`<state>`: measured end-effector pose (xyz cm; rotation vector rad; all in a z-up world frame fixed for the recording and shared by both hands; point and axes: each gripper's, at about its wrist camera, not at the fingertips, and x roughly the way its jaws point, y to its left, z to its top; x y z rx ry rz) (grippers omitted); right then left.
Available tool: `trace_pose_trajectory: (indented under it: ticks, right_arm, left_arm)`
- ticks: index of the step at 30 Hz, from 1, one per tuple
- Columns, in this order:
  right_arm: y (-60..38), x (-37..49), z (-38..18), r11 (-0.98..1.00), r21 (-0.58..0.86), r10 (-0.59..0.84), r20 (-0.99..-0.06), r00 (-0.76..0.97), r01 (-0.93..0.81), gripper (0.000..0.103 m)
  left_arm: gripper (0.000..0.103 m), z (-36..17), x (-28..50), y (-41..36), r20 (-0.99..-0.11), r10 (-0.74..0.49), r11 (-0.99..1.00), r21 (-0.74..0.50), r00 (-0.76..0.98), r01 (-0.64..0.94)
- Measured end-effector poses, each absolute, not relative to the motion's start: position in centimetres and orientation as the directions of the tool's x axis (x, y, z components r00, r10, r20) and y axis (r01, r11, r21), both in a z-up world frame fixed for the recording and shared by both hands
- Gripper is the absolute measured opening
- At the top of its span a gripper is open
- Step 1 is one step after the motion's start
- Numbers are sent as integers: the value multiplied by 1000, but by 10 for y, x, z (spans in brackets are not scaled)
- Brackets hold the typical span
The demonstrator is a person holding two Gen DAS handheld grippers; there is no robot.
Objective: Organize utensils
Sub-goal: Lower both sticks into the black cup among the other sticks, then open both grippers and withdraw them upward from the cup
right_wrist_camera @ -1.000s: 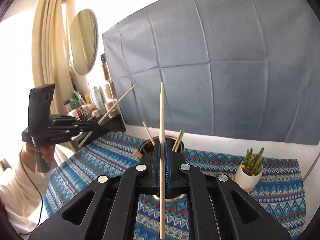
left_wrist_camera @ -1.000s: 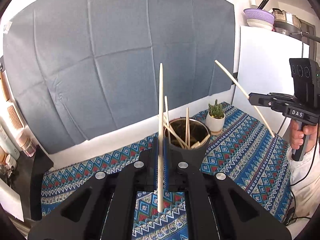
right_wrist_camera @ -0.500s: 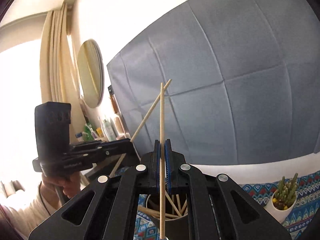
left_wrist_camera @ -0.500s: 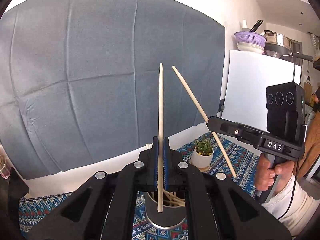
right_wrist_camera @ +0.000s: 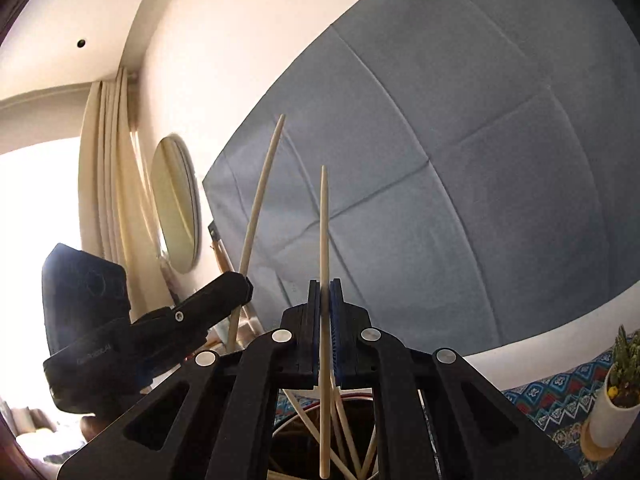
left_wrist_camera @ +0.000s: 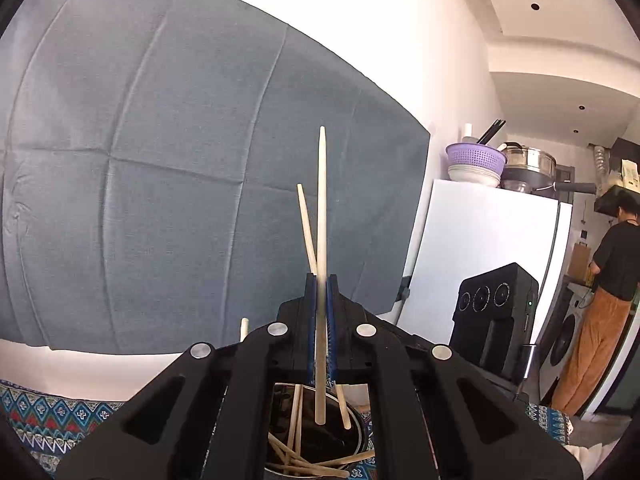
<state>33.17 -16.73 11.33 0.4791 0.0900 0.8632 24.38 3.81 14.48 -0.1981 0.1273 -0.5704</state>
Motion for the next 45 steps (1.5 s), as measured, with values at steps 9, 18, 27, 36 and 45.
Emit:
trace_pose_trajectory:
  ticks: [9, 18, 27, 36, 45]
  right_arm:
    - [-164, 333, 99, 546, 445, 736, 151, 660, -710, 5]
    - [-157, 323, 95, 601, 378, 740, 68, 669, -704, 5]
    - [-166, 312, 100, 659, 329, 728, -52, 684, -676, 5]
    - [-159, 299, 106, 712, 223, 701, -175, 691, -665, 5]
    - [-149, 295, 102, 733, 163, 675, -293, 677, -661, 5]
  left_arm:
    - [5, 107, 255, 41, -45, -539, 821, -252, 841, 513]
    - [5, 91, 257, 37, -97, -535, 835, -212, 839, 508]
    - [5, 89, 253, 38, -189, -524, 851, -161, 830, 500]
    - [5, 87, 252, 36, -355, -514, 852, -108, 781, 512]
    - [5, 96, 257, 39, -487, -495, 851, -104, 720, 515]
